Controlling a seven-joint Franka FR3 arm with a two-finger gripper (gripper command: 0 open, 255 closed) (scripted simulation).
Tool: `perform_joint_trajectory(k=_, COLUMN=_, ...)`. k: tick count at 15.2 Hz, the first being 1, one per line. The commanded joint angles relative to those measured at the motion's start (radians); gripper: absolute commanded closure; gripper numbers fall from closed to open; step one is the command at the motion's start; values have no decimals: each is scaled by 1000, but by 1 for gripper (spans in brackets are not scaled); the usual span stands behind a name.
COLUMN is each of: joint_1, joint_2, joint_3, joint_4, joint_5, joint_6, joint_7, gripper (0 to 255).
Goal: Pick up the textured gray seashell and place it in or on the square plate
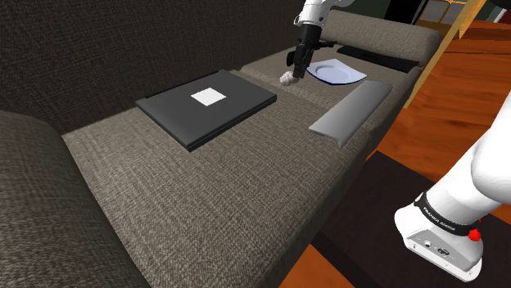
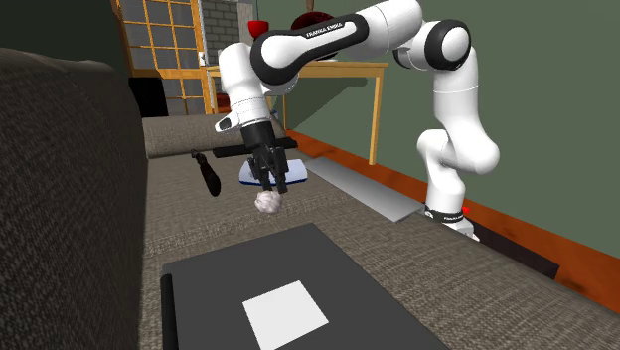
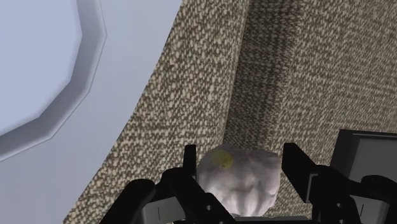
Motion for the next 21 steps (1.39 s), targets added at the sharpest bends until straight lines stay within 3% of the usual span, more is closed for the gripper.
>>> perform_joint_trajectory(k=1, joint_1=0, joint_2=1, joint_3=0, joint_4=-1, joint_5=0, joint_6=1, joint_7=0, gripper=255)
perform_joint_trajectory(k=5, joint_1=1, joint_2=1, joint_3=0, joint_4=-1, joint_5=0, joint_6=1, joint_7=0, gripper=255)
perform_joint_trajectory(k=21, joint_1=-9, joint_2=-18, joint_3=-4, joint_4=185, joint_5=-8, joint_6=-194, joint_7=60, gripper=255)
